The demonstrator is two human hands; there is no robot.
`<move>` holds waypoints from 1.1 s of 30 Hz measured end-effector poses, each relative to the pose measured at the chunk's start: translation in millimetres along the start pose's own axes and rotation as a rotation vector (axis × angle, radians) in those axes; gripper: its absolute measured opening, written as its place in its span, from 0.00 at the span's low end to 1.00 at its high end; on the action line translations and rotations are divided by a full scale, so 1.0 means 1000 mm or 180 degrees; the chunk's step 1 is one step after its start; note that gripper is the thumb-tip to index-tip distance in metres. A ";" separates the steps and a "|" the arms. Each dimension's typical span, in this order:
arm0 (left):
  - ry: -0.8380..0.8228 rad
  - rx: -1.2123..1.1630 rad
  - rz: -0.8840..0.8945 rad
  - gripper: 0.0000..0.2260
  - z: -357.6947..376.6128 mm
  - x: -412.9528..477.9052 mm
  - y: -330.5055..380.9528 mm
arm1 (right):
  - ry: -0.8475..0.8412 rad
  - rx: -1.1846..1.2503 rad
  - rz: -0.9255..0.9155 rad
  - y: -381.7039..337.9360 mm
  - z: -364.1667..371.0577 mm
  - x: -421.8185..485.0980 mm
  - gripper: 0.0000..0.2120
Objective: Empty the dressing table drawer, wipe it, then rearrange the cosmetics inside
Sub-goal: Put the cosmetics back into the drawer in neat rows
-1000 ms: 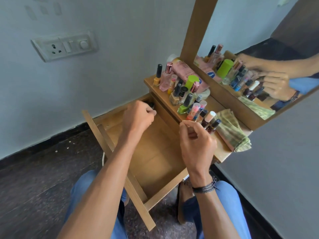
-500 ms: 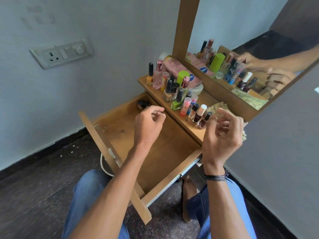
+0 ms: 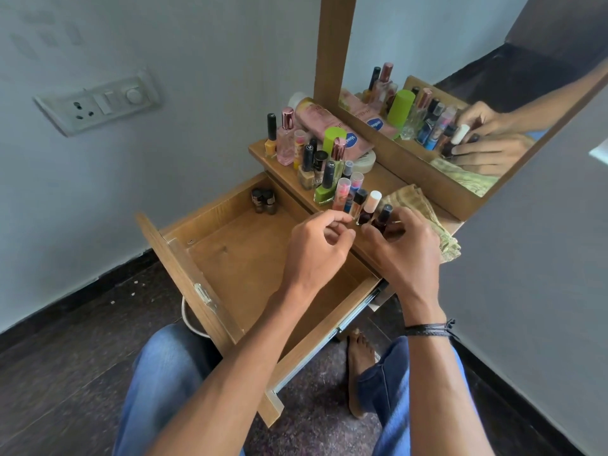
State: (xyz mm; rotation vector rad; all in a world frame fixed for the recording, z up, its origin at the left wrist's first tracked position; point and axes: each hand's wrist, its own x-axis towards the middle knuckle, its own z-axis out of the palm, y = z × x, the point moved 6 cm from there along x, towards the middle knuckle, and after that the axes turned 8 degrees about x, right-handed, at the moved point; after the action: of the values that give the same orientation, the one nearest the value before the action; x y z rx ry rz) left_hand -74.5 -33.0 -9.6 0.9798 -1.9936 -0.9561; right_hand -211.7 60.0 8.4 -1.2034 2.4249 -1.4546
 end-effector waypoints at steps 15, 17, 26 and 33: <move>-0.0563 0.0176 0.0211 0.20 0.010 -0.002 0.001 | 0.0013 -0.0273 0.0164 -0.003 0.005 0.000 0.16; -0.0502 0.0156 0.0197 0.18 0.008 0.000 0.000 | -0.0044 -0.0223 0.0193 -0.002 0.003 0.000 0.15; -0.0434 0.0110 -0.0100 0.13 -0.044 0.019 -0.008 | -0.0487 0.0072 0.0234 -0.038 0.006 -0.010 0.10; -0.1095 -0.0501 -0.0935 0.22 -0.037 0.001 -0.046 | -0.0575 -0.0484 -0.0012 -0.052 0.046 -0.029 0.11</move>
State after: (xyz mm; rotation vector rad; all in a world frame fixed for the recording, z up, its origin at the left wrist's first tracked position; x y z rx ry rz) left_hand -29.6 -65.3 -30.6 1.0964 -2.0407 -1.5064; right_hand -141.9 33.1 14.6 -1.3065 2.4463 -1.1244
